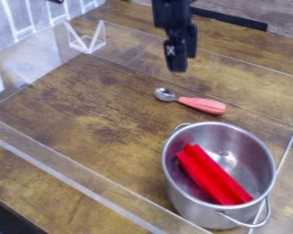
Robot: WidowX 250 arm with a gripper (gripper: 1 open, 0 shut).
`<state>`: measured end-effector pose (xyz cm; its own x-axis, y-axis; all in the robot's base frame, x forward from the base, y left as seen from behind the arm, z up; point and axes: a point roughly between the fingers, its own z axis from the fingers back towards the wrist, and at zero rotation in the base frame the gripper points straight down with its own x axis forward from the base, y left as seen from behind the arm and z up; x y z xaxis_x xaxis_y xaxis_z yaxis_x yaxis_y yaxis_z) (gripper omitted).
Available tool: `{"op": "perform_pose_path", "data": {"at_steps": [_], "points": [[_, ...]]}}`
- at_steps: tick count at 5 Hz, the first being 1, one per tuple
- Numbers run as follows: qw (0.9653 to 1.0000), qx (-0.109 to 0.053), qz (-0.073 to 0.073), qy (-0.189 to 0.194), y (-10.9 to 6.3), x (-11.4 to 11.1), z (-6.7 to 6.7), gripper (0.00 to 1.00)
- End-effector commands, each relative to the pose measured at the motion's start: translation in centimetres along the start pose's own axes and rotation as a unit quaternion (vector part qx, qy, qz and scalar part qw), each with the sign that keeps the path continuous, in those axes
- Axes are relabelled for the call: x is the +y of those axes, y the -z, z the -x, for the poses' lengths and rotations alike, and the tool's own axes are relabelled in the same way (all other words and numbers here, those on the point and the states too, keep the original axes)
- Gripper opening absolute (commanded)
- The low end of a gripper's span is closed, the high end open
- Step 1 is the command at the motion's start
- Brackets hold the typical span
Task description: Move the pink spoon to the right side of the table
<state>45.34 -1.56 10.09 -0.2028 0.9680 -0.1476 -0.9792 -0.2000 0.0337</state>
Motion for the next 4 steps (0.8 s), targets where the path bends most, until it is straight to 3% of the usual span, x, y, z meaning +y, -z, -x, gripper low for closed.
{"op": "perform_pose_path", "data": {"at_steps": [1,4], "points": [[0.9985,0.005,0.049,-0.025,-5.8,0.9,-1.9,1.0],[0.9991,0.035,0.016,0.019,-3.2,0.7,-1.8,1.0]]}}
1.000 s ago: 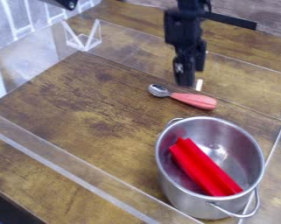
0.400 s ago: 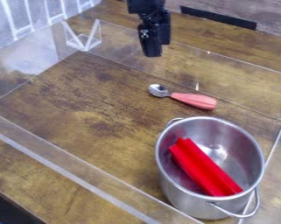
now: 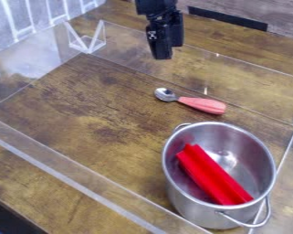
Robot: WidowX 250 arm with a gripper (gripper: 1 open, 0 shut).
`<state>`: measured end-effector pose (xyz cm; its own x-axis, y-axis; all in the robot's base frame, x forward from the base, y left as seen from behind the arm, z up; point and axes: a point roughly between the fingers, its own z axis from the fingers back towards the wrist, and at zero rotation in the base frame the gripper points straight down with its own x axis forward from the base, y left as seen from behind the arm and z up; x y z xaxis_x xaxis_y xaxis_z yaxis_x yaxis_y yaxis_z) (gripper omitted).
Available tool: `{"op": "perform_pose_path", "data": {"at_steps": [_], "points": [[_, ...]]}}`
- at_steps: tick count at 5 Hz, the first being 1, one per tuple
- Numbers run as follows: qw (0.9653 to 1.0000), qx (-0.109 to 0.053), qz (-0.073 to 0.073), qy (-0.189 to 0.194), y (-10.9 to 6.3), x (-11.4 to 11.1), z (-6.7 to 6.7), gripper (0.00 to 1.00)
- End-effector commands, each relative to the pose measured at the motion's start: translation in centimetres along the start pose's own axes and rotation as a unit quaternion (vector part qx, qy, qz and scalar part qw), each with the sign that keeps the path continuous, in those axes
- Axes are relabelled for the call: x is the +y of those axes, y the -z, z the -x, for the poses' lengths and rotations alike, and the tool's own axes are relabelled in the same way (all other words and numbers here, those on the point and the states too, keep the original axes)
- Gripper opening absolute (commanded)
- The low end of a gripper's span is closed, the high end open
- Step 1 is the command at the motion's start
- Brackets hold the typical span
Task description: Move the pink spoon to the right side of the table
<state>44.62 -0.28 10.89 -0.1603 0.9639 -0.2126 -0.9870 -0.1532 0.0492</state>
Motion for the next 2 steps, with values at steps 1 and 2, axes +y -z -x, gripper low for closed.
{"op": "perform_pose_path", "data": {"at_steps": [1,2], "points": [[0.9998,0.012,0.016,0.001,-1.34,0.31,-0.53,1.0],[0.9998,0.019,0.004,-0.001,-1.01,0.72,-0.83,1.0]]}}
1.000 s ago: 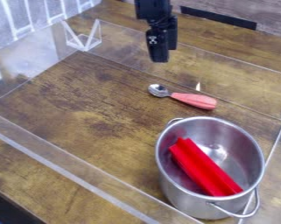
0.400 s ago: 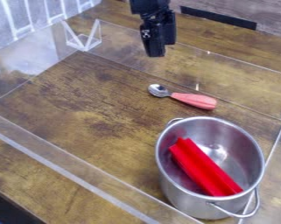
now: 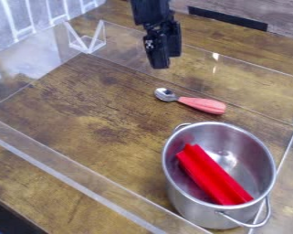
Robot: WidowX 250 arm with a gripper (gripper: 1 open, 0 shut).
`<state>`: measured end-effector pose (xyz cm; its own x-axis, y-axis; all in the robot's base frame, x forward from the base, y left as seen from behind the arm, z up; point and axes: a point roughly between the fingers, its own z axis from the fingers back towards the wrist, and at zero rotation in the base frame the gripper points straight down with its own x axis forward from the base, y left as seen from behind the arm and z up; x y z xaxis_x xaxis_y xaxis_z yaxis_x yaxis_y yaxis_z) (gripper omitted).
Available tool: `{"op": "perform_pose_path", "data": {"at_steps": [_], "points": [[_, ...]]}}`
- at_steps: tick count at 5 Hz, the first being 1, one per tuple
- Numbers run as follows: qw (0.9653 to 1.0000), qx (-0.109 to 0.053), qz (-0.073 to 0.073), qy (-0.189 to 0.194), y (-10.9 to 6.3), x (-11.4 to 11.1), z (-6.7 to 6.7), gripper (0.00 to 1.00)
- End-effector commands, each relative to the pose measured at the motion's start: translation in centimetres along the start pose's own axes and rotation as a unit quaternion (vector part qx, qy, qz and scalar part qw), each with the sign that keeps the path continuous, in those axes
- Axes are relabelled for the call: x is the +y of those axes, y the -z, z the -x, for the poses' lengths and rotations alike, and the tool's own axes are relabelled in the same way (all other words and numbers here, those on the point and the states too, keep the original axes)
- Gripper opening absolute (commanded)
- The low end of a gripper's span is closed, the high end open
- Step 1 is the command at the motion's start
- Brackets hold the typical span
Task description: Move the pink spoon to the right side of the table
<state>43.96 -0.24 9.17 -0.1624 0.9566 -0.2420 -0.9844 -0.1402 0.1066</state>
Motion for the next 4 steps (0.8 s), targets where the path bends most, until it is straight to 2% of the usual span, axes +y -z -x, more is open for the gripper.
{"op": "perform_pose_path", "data": {"at_steps": [1,2,4], "points": [[0.9996,0.008,0.025,0.009,-2.5,0.2,-0.5,1.0],[0.9997,0.009,0.016,0.018,-2.1,0.1,-0.6,1.0],[0.9984,0.008,-0.001,0.056,-1.2,-1.0,0.0,1.0]]}}
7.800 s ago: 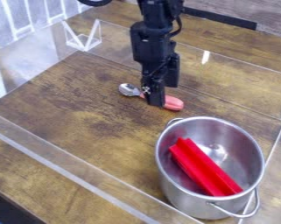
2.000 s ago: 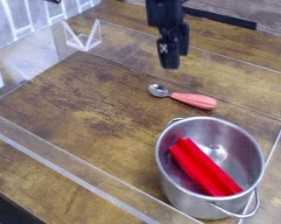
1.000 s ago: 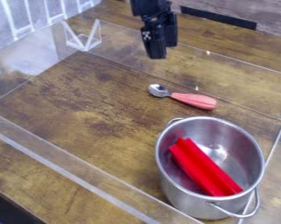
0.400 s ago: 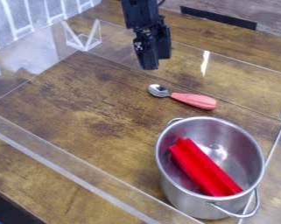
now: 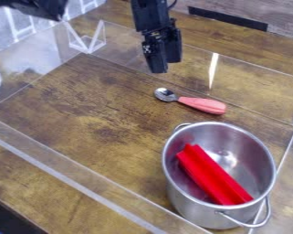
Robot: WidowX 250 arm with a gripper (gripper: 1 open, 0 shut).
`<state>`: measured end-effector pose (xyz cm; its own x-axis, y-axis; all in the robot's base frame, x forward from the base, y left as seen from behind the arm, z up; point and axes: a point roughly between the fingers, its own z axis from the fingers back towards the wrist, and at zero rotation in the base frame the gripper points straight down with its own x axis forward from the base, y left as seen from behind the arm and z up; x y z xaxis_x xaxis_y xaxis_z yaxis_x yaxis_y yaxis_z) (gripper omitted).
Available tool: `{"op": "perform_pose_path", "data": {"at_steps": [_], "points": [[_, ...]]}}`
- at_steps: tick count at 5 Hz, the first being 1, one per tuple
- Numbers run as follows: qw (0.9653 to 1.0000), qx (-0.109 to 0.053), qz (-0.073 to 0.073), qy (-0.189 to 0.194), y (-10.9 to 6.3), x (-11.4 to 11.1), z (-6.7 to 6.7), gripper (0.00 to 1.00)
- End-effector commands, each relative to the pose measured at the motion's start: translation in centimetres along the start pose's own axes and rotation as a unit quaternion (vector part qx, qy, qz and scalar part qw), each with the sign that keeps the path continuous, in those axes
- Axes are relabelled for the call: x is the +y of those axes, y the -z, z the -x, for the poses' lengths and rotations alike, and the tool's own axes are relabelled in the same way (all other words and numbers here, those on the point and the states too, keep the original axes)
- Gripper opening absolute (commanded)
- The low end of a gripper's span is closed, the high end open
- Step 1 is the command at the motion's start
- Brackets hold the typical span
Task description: Move the pink spoon to the right side of the table
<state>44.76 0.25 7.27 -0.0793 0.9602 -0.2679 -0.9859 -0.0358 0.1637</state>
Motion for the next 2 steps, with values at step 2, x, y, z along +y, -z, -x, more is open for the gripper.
{"op": "perform_pose_path", "data": {"at_steps": [2], "points": [[0.9991,-0.004,0.024,0.035,-2.42,-0.16,1.4,1.0]]}}
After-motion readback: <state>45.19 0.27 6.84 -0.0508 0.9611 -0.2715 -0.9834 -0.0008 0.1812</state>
